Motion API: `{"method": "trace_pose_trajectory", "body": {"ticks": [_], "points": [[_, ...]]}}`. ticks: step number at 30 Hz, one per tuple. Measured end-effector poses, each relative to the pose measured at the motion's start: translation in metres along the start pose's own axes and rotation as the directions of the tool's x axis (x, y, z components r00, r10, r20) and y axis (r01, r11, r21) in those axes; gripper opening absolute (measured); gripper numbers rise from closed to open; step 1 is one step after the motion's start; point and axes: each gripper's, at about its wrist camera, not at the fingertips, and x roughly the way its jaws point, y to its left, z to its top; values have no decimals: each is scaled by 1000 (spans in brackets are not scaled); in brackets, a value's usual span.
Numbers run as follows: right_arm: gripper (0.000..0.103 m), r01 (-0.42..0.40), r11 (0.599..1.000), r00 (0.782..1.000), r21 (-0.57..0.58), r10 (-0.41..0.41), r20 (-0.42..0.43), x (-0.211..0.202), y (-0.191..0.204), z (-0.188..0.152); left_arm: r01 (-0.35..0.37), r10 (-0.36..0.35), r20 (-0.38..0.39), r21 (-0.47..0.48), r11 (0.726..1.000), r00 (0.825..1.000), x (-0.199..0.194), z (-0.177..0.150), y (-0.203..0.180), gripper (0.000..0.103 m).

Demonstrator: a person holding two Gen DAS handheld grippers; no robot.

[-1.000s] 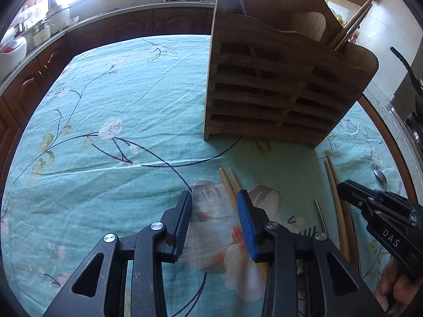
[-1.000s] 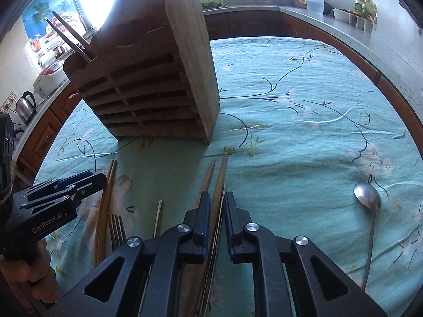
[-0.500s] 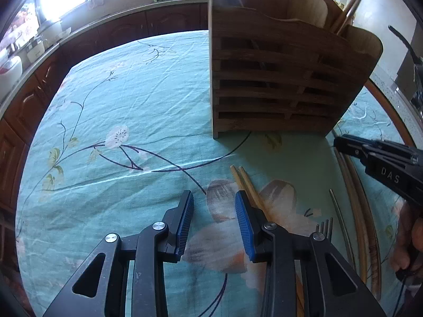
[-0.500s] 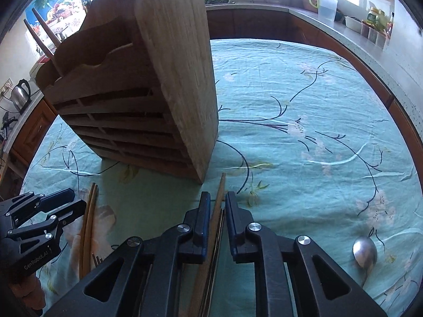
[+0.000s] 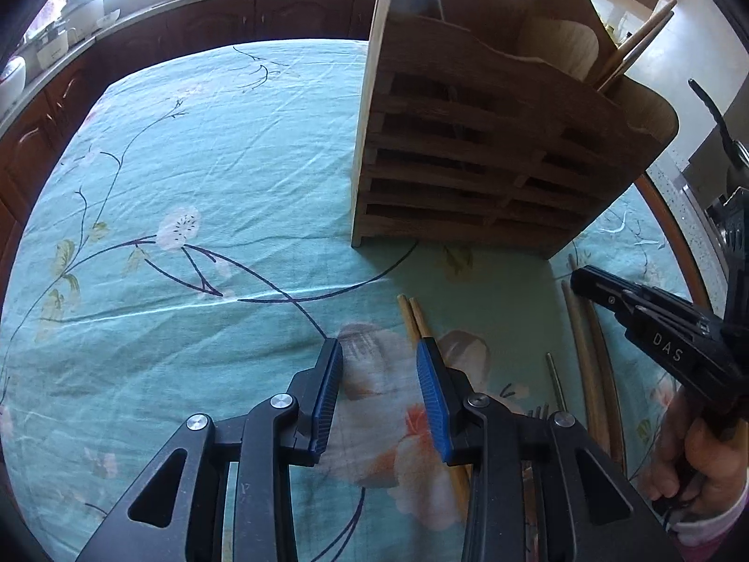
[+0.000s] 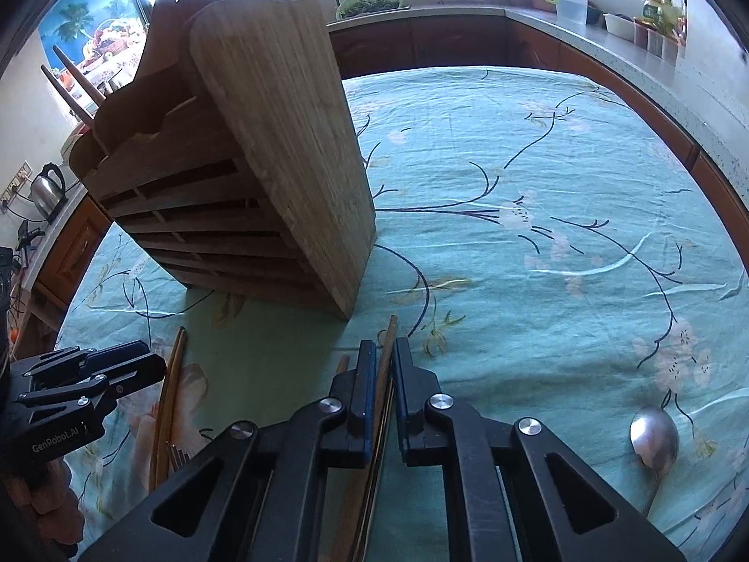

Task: Organize utensils
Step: 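Close the left tool on a wooden chopstick while the right tool grasps another, then lift both held chopsticks upright above the wooden holder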

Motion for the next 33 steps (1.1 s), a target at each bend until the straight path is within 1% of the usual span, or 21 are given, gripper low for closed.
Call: {"method": "trace_pose_trajectory", "body": {"ticks": [1,3,7,11,12,13,16,17,20,21,22,23,24,26,28,31,33], "points": [[7,-1,1000,1000,2,1,1,0,0,-1,3,-3,3,2,1000,1000,0,0,-1,33],[7,-6,1000,1000,8,6,3,0,0,-1,-57,56,14,37,998,998,3,1,-6,32],[7,0,1000,1000,5,0,1,-1,5,-1,-69,69,12,46,997,998,7,3,-10,32],[7,-7,1000,1000,3,7,-5,-1,4,0,-72,72,3,107,992,997,7,3,-20,32],[7,-7,1000,1000,2,7,-4,3,0,4,-57,58,-10,110,992,998,9,4,-22,32],[7,-2,1000,1000,-1,2,-5,4,0,6,-60,63,-22,123,991,998,11,5,-24,32],[7,19,1000,1000,-17,-19,-8,7,5,9,-127,133,-18,203,971,991,18,9,-42,31],[7,23,1000,1000,-18,-23,-8,8,7,10,-131,137,-12,212,969,991,20,10,-46,31],[7,40,999,999,-36,-40,4,9,11,9,-120,124,-3,202,972,992,20,9,-45,30],[7,49,998,999,-46,-49,10,10,13,8,-124,125,6,205,971,992,19,8,-46,27],[7,57,997,998,-50,-56,13,10,15,8,-124,123,16,213,969,992,20,7,-48,24],[7,59,997,998,-50,-58,13,10,16,8,-120,117,24,222,968,993,19,5,-50,15],[6,48,998,999,-45,-48,10,9,16,8,-112,109,24,225,968,994,20,5,-52,9],[5,0,1000,1000,-12,0,6,6,13,7,-99,96,25,212,972,995,14,1,-49,6],[5,-22,1000,999,3,22,27,-6,13,5,-62,59,20,183,981,998,12,0,-44,4],[5,-68,997,995,28,65,80,-34,13,0,-34,26,54,156,987,998,-7,-7,-38,4],[4,-90,995,989,38,85,123,-58,14,-3,1,-13,89,138,990,996,-28,-10,-34,3]]}}
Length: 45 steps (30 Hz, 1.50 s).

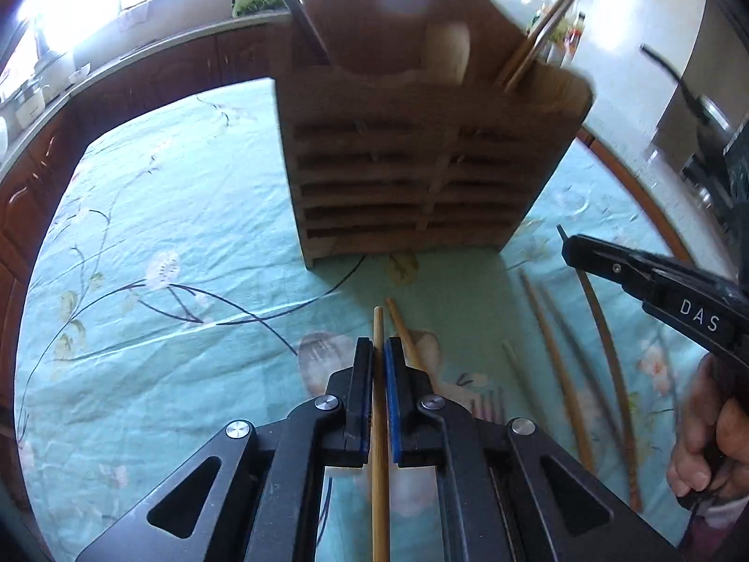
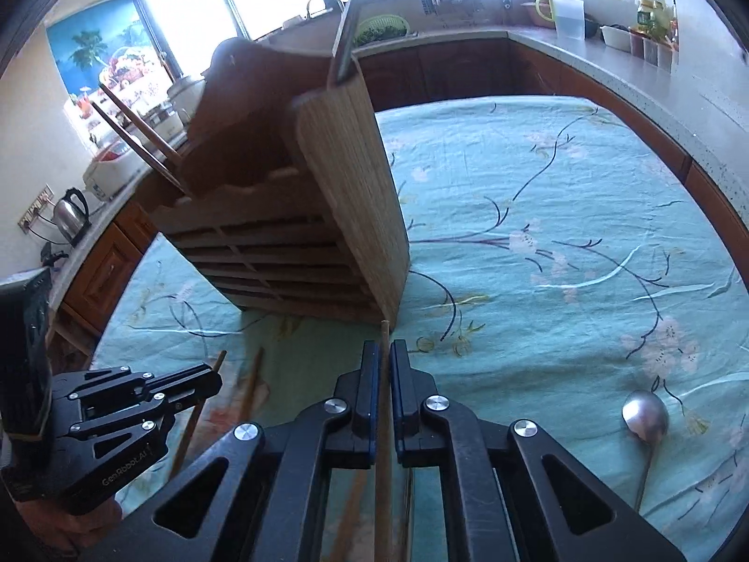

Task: Organize utensils
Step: 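Lift both held chopsticks upright above the wooden holder, then lower the left tool's chopstick into the holder and open while the right tool does likewise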

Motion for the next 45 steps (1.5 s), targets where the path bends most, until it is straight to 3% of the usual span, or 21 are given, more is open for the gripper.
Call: {"method": "trace_pose_trajectory", "body": {"ticks": [5,10,17,27,34,45], "points": [[4,-58,998,992,11,57,116,-62,7,3,51,-50,118,-12,999,992,-65,-5,5,4],[4,-80,997,973,-7,79,215,-118,19,7,101,-96,229,-11,995,969,-132,-23,15,4],[4,-88,995,944,-43,97,314,-172,31,16,108,-107,325,13,994,940,-205,-50,29,4],[5,-70,996,921,-61,88,379,-189,41,31,110,-102,406,5,994,908,-240,-52,36,4],[5,-69,996,894,-58,88,440,-188,45,58,114,-95,482,-10,993,871,-251,-29,40,4],[5,-52,998,840,-23,56,539,-175,45,127,99,-54,623,-39,994,780,-257,37,46,4]]}}
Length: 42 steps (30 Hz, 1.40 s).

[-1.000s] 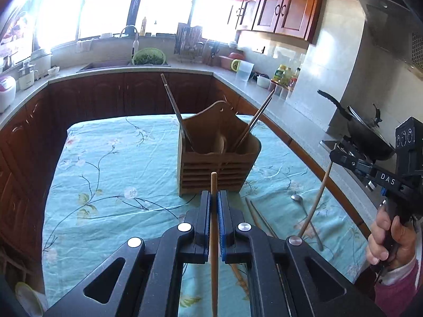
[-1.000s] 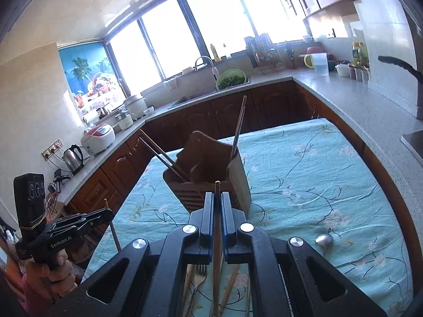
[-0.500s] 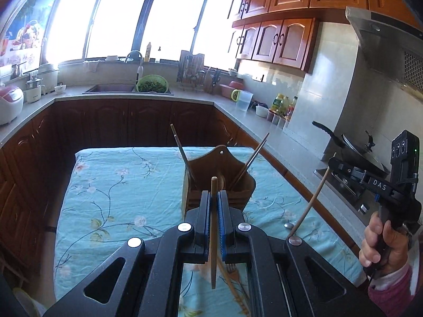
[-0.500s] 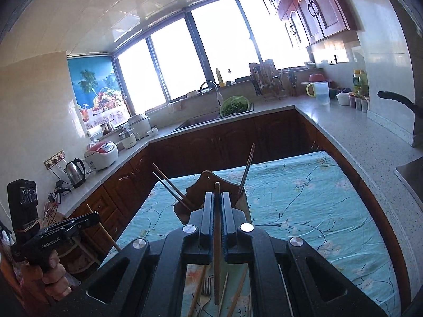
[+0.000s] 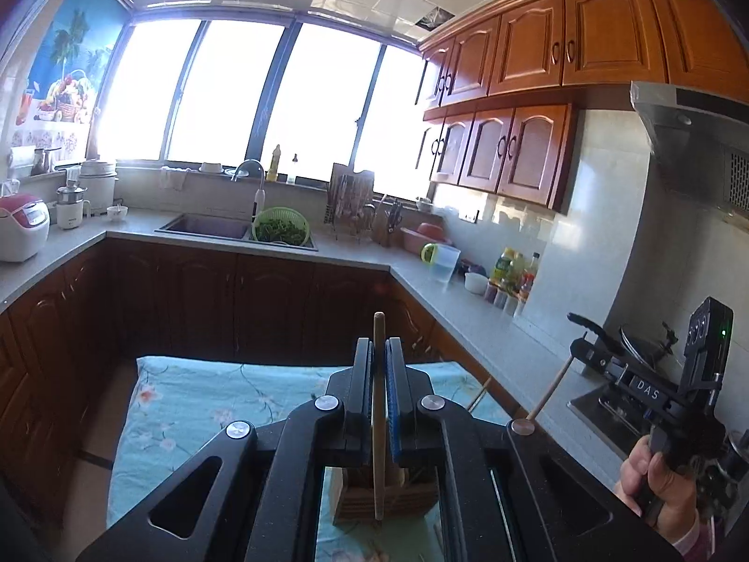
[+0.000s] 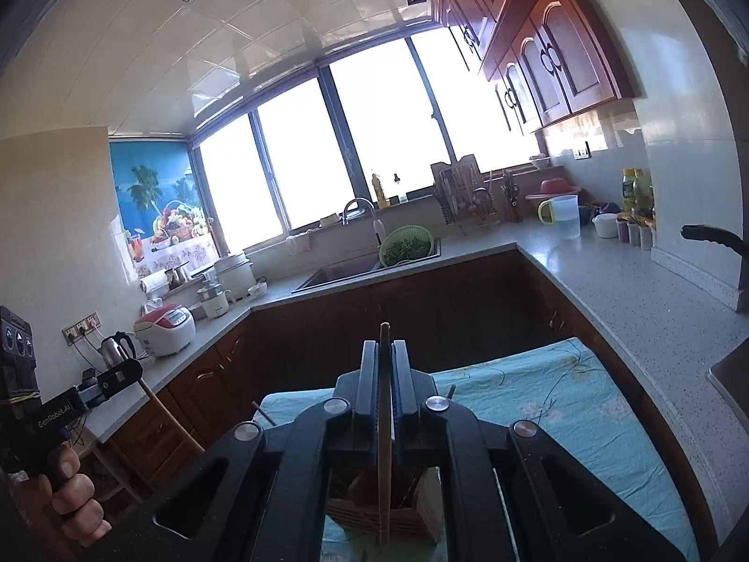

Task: Organize utensils
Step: 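Lower the left tool's chopstick into the holder and open while the right tool does likewise, then move both open tools back down to the utensils lying on the cloth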

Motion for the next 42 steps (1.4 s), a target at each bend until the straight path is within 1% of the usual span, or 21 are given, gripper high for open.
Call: {"method": "trace_pose_trajectory", "body": {"ticks": [4,6,10,14,17,21,22,24,31,32,33,35,36,37,38,39,40,41,42], "points": [[5,39,999,999,11,-39,18,25,-8,2,-33,34,28,-22,999,999,29,2,4,4],[5,46,999,999,29,-46,9,36,-14,-5,-43,44,23,-44,998,999,49,-9,8,4],[5,53,997,999,65,-52,-11,53,-27,-25,-56,55,-17,-92,994,998,82,-37,15,4],[5,57,995,998,76,-54,-44,66,-33,-47,-86,79,-66,-117,989,995,109,-62,22,4],[5,61,994,995,88,-54,-79,74,-38,-62,-105,94,-98,-108,989,991,125,-75,23,4],[5,69,993,991,99,-57,-125,83,-44,-77,-106,90,-152,-104,989,984,144,-87,23,5],[5,66,993,989,102,-51,-140,86,-45,-79,-107,90,-162,-101,989,983,148,-86,23,5],[5,68,993,989,96,-55,-138,87,-46,-82,-113,99,-151,-88,990,983,152,-83,22,6],[5,72,993,987,96,-56,-154,89,-45,-80,-119,106,-160,-72,990,981,154,-73,20,6],[6,71,993,986,97,-55,-158,90,-45,-80,-122,109,-161,-68,990,981,154,-73,20,6],[10,69,992,985,101,-52,-164,91,-45,-80,-124,113,-162,-63,990,980,152,-73,20,6],[10,57,992,985,111,-38,-165,89,-46,-80,-122,110,-171,-60,991,979,148,-75,21,6],[11,53,992,986,112,-34,-164,88,-46,-80,-110,96,-174,-70,991,980,146,-74,22,6],[15,49,992,987,115,-30,-160,85,-46,-79,-104,89,-174,-81,991,981,142,-75,24,8],[20,41,992,988,119,-23,-152,80,-46,-78,-103,86,-173,-90,991,981,137,-75,27,15],[34,33,992,990,122,-15,-139,76,-46,-76,-105,87,-165,-99,990,982,129,-76,31,24],[48,29,992,992,124,-14,-124,70,-46,-74,-107,90,-152,-107,988,984,123,-75,32,29],[56,30,992,994,125,-16,-108,64,-45,-72,-111,94,-142,-114,987,985,116,-74,32,40],[71,28,991,996,127,-17,-90,57,-44,-70,-115,100,-127,-120,986,987,109,-73,33,50]]}}
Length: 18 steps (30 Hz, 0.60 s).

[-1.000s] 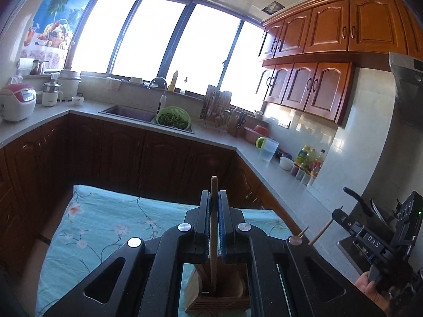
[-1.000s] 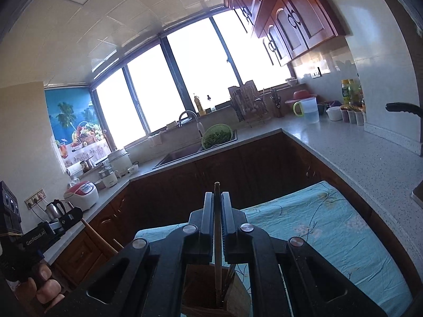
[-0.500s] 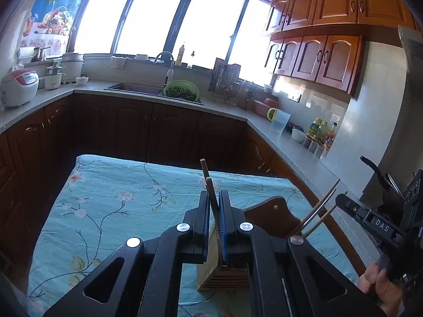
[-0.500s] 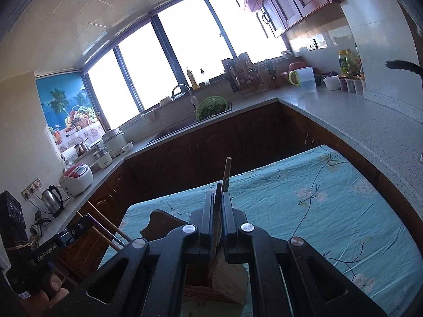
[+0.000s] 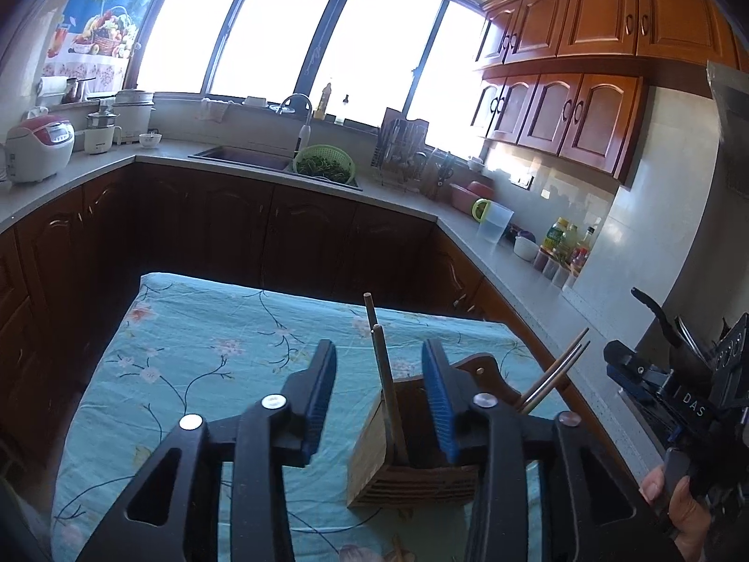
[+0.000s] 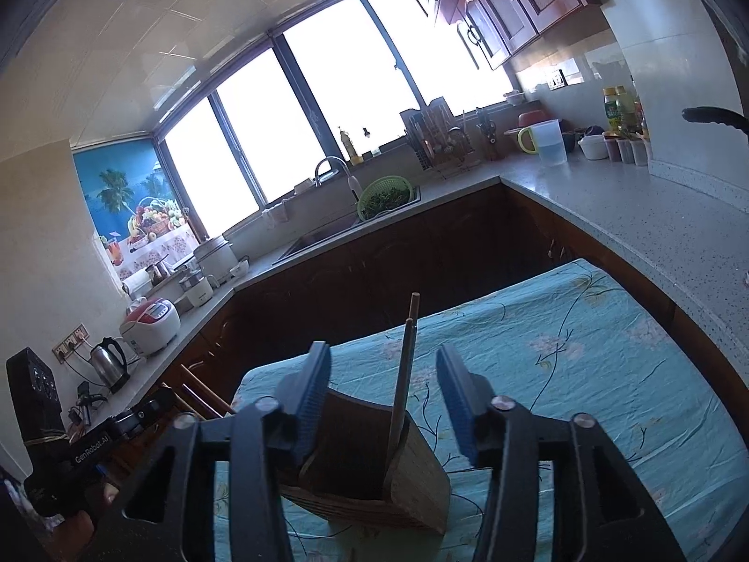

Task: Organize utensils
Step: 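Move both open tools back down to the utensils lying on the cloth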

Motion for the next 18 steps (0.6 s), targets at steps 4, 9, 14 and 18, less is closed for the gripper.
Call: {"method": "trace_pose_trajectory", "body": {"ticks": [4,9,14,18], "points": [[98,-25,1000,998,-6,26,64,-31,3,2,-29,31,47,-28,999,998,-31,-9,7,83],[101,-12,998,997,-66,18,80,-67,10,-13,-78,79,29,-43,996,996,-58,-32,13,97],[101,47,991,999,-125,-43,32,-93,9,-48,-103,102,-33,-42,994,994,-80,-63,12,97],[101,91,984,995,-152,-95,-20,-109,-1,-84,-132,129,-106,-16,991,986,-94,-90,13,97]]}}
